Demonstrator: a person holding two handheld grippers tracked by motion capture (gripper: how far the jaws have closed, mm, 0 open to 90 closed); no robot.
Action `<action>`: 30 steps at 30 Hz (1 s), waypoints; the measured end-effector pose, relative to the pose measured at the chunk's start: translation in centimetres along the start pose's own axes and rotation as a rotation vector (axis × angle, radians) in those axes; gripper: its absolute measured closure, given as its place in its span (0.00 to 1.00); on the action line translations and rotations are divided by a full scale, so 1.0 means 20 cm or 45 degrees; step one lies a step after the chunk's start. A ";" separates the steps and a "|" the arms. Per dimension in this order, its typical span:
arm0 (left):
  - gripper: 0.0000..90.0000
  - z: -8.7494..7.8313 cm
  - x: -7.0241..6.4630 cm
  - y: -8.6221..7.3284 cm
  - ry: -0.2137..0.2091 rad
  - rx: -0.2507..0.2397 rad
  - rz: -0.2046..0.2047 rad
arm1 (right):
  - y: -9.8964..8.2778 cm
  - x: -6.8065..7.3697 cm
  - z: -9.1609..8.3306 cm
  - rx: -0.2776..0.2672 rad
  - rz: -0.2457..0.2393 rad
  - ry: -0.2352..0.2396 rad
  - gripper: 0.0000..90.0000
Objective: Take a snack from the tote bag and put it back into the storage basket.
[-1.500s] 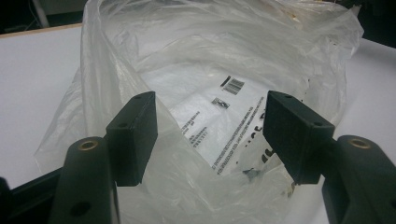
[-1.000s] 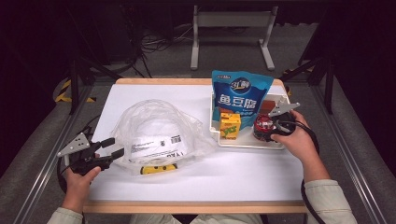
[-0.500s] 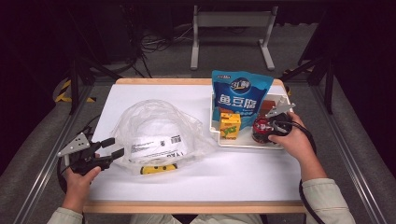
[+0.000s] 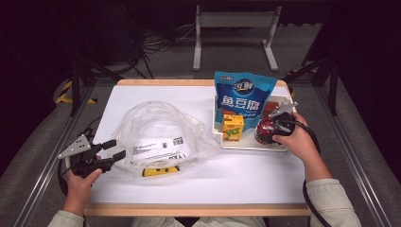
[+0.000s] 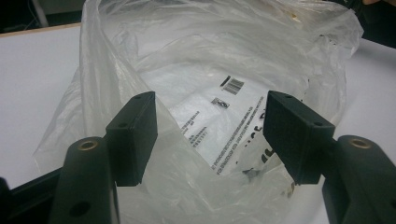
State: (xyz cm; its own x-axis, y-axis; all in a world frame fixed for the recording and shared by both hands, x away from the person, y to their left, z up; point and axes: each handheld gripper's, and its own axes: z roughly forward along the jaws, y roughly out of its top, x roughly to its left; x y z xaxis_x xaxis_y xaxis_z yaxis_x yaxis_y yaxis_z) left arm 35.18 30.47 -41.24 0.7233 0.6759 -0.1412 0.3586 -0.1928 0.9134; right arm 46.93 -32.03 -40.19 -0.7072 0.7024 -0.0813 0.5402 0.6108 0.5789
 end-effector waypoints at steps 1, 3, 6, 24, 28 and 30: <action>0.40 0.00 0.00 0.00 -0.003 0.001 -0.001 | 0.00 0.00 -0.01 -0.003 0.007 -0.008 0.22; 0.40 0.00 0.00 0.00 -0.003 0.002 -0.005 | 0.00 0.01 -0.01 -0.006 0.016 -0.013 0.21; 0.40 0.00 0.00 0.00 -0.002 0.003 -0.001 | 0.00 0.02 -0.07 -0.068 0.073 -0.041 0.18; 0.40 -0.01 -0.03 0.01 -0.003 -0.001 0.009 | -0.02 0.28 -0.31 -0.387 0.032 -0.019 0.16; 0.40 -0.01 -0.02 0.01 -0.002 -0.004 0.009 | -0.05 0.35 -0.31 -0.411 0.035 0.031 0.16; 0.40 -0.01 -0.02 0.00 -0.002 -0.003 0.006 | -0.05 0.38 -0.31 -0.431 0.030 0.050 0.16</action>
State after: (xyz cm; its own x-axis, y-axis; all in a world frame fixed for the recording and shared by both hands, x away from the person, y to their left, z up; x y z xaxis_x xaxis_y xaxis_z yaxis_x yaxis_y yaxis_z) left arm 34.76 30.35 -41.01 0.7260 0.6738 -0.1375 0.3538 -0.1944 0.9149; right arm 38.17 -29.68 -36.38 -0.7167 0.6964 -0.0371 0.3792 0.4338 0.8173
